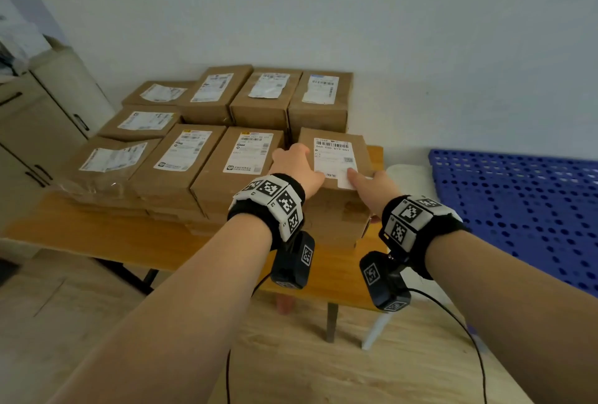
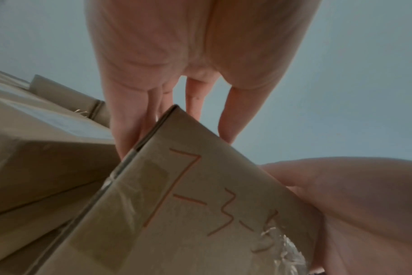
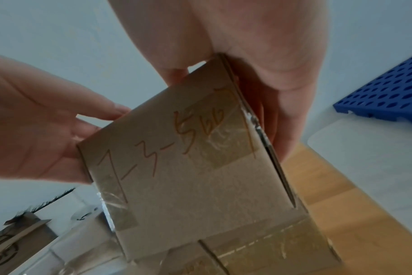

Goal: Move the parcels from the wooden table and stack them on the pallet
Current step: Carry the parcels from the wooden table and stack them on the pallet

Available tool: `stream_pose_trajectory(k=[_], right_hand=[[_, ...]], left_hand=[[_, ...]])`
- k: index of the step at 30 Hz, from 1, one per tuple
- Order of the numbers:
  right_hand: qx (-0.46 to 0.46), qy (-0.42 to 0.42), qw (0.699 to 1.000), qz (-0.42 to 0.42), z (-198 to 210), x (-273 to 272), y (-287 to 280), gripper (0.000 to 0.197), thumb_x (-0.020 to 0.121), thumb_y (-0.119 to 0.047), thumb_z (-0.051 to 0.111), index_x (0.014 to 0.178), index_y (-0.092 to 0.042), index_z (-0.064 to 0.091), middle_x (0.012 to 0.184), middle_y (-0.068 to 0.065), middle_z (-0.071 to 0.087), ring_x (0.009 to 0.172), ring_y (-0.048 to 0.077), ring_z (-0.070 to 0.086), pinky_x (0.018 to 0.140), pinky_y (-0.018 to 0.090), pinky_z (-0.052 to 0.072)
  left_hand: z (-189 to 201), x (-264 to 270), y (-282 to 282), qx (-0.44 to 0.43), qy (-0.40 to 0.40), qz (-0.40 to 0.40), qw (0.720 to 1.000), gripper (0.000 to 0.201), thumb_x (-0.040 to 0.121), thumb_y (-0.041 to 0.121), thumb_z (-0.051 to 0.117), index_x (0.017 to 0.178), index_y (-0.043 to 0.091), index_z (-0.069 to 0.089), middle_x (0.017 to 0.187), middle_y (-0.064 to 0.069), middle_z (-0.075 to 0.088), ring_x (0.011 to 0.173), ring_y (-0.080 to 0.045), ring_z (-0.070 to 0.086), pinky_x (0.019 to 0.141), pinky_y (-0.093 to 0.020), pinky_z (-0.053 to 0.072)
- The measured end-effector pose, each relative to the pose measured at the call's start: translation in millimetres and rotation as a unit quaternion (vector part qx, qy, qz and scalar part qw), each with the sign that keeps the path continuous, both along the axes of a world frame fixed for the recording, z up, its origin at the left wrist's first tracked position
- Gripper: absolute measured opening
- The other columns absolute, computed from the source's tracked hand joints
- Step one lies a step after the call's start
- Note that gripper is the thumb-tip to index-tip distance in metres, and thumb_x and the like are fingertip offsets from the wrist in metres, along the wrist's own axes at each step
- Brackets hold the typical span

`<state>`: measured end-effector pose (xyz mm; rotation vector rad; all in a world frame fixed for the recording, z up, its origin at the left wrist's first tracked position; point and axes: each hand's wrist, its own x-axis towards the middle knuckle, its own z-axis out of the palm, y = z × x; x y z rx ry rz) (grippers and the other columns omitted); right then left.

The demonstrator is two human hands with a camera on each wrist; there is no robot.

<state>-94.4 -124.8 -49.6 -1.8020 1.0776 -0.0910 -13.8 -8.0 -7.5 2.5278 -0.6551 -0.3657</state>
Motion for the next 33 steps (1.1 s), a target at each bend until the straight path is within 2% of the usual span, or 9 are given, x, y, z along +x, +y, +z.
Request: stream_pose_trajectory(k=[2, 5, 11, 18, 19, 24, 26, 31, 33], right_hand=[[-0.004, -0.008, 1.0, -0.012, 10.9, -12.0, -9.4, 0.062, 0.093, -0.05, 0.045, 0.138, -0.008, 0.032, 0.109, 0.006, 0.05, 0.092, 0.022, 0.053, 0.074, 0.035, 0.049], [-0.027, -0.013, 0.999, -0.03, 27.2, -32.7, -29.7, 0.059, 0.093, -0.049, 0.045, 0.133, -0.007, 0.038, 0.108, 0.007, 0.051, 0.1, 0.026, 0.056, 0.086, 0.042, 0.051], [-0.078, -0.023, 0.994, -0.08, 43.6, -76.3, -81.9, 0.062, 0.093, -0.045, 0.047, 0.14, -0.006, 0.034, 0.131, 0.012, 0.05, 0.115, 0.029, 0.051, 0.079, 0.032, 0.043], [-0.064, -0.032, 0.989, -0.133, 32.6, -129.3, -159.3, 0.062, 0.093, -0.045, 0.047, 0.14, -0.007, 0.033, 0.133, 0.012, 0.049, 0.118, 0.03, 0.051, 0.09, 0.036, 0.045], [-0.056, -0.037, 0.987, -0.144, 29.9, -145.8, -187.0, 0.06, 0.093, -0.044, 0.046, 0.139, -0.007, 0.033, 0.132, 0.012, 0.05, 0.116, 0.03, 0.052, 0.09, 0.037, 0.046], [-0.019, -0.058, 0.988, -0.144, 18.7, -176.3, -258.7, 0.055, 0.094, -0.038, 0.047, 0.137, -0.006, 0.033, 0.129, 0.013, 0.051, 0.111, 0.03, 0.055, 0.091, 0.043, 0.05], [-0.013, -0.053, 0.989, -0.136, 14.4, -192.8, -296.0, 0.057, 0.094, -0.037, 0.048, 0.139, -0.006, 0.031, 0.131, 0.013, 0.05, 0.113, 0.031, 0.053, 0.089, 0.04, 0.049], [-0.007, -0.041, 0.992, -0.12, 1.8, -228.8, -368.6, 0.053, 0.095, -0.035, 0.047, 0.138, -0.008, 0.033, 0.131, 0.012, 0.051, 0.109, 0.028, 0.053, 0.069, 0.03, 0.044], [0.0, -0.036, 0.992, -0.12, -6.4, -241.6, -389.0, 0.051, 0.096, -0.035, 0.046, 0.138, -0.009, 0.035, 0.131, 0.01, 0.051, 0.111, 0.028, 0.053, 0.071, 0.031, 0.043]], left_hand=[[5.3, -6.0, -7.2, -0.015, -0.006, -0.025, 1.0, 0.066, 0.082, 0.036, 0.065, 0.138, 0.02, 0.035, 0.137, -0.01, 0.04, 0.109, -0.023, 0.053, 0.075, -0.025, 0.039], [13.6, -18.9, -24.1, -0.035, -0.013, -0.056, 0.998, 0.074, 0.079, 0.04, 0.068, 0.14, 0.018, 0.033, 0.138, -0.01, 0.041, 0.116, -0.024, 0.051, 0.083, -0.027, 0.04], [27.2, -56.9, -77.2, -0.067, -0.039, -0.124, 0.989, 0.074, 0.081, 0.038, 0.068, 0.141, 0.015, 0.031, 0.141, -0.006, 0.043, 0.123, -0.021, 0.047, 0.092, -0.028, 0.039], [17.6, -102.7, -163.0, -0.071, -0.024, -0.174, 0.982, 0.071, 0.081, 0.037, 0.067, 0.14, 0.017, 0.033, 0.141, -0.004, 0.044, 0.125, -0.02, 0.046, 0.095, -0.03, 0.039], [15.3, -118.1, -193.1, -0.068, -0.026, -0.179, 0.981, 0.071, 0.081, 0.037, 0.067, 0.14, 0.017, 0.033, 0.141, -0.005, 0.044, 0.126, -0.021, 0.046, 0.095, -0.03, 0.039], [5.1, -148.6, -262.4, -0.059, -0.014, -0.169, 0.984, 0.071, 0.082, 0.035, 0.067, 0.141, 0.015, 0.033, 0.142, -0.005, 0.043, 0.126, -0.021, 0.045, 0.099, -0.032, 0.039], [2.9, -166.8, -298.8, -0.052, -0.004, -0.173, 0.984, 0.071, 0.082, 0.034, 0.067, 0.141, 0.014, 0.032, 0.142, -0.005, 0.043, 0.127, -0.021, 0.044, 0.099, -0.031, 0.038], [-10.7, -199.8, -368.6, -0.032, 0.021, -0.177, 0.983, 0.07, 0.082, 0.034, 0.067, 0.141, 0.015, 0.033, 0.14, -0.004, 0.044, 0.125, -0.021, 0.045, 0.098, -0.03, 0.038], [-18.9, -209.0, -387.6, -0.022, 0.035, -0.186, 0.982, 0.069, 0.083, 0.034, 0.067, 0.14, 0.016, 0.033, 0.141, -0.003, 0.044, 0.126, -0.02, 0.045, 0.1, -0.031, 0.038]])
